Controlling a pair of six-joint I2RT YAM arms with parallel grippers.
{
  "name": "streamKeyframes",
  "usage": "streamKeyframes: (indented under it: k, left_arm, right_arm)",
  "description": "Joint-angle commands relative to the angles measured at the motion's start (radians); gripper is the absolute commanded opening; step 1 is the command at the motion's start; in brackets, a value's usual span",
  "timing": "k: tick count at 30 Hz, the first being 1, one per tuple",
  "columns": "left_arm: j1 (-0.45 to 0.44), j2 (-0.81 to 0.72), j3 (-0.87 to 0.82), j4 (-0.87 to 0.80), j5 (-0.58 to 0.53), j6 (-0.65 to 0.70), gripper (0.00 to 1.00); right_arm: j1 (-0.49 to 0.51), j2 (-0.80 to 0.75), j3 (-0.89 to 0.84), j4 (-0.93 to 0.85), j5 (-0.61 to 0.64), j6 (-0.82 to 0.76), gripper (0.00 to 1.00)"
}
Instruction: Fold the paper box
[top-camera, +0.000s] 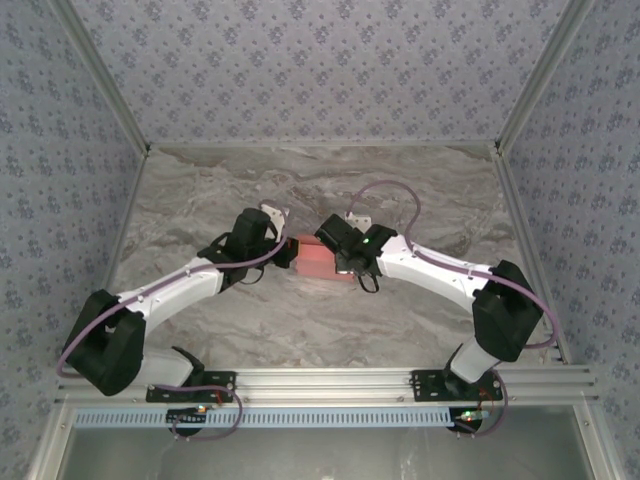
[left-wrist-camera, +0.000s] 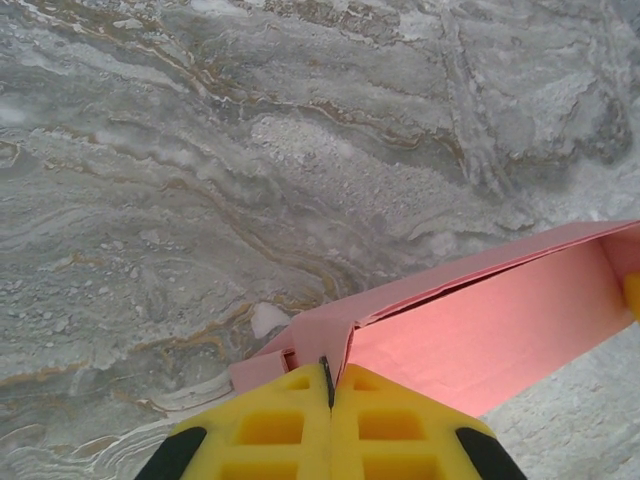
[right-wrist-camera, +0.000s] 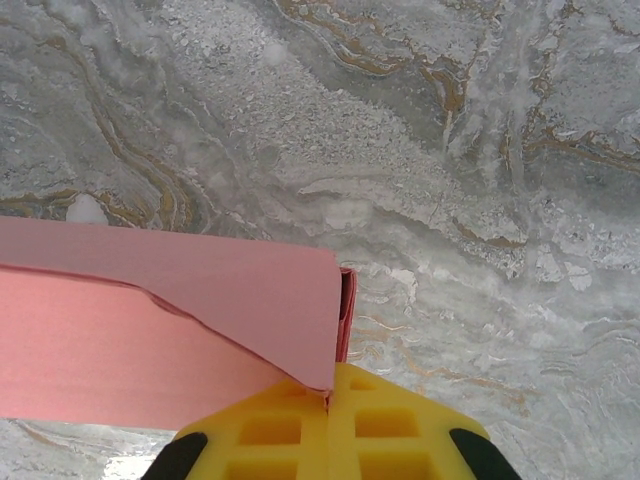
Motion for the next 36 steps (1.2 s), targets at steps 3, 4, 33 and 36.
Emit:
streamKeyframes:
  k: [3, 4, 33, 36]
  left_arm:
    - [-0.025, -0.022, -0.037, -0.039, 0.014, 0.043, 0.05]
    - [-0.025, -0.021, -0.042, -0.043, 0.007, 0.046, 0.05]
    - [-0.094, -0.045, -0.278, 0.234, -0.145, -0.011, 0.05]
    - [-0.098, -0.041, -0.278, 0.228, -0.156, 0.017, 0.05]
  right_arm:
    - [0.019, 0.034, 0.018, -0.023, -0.056, 0.011, 0.07]
    - [0.019, 0.035, 0.018, -0.024, -0.055, 0.012, 0.07]
    - [0.004, -0.059, -0.041, -0.004, -0.059, -0.04, 0.2]
    - [-0.02, -0.125, -0.043, -0.011, -0.11, -0.132, 0.34]
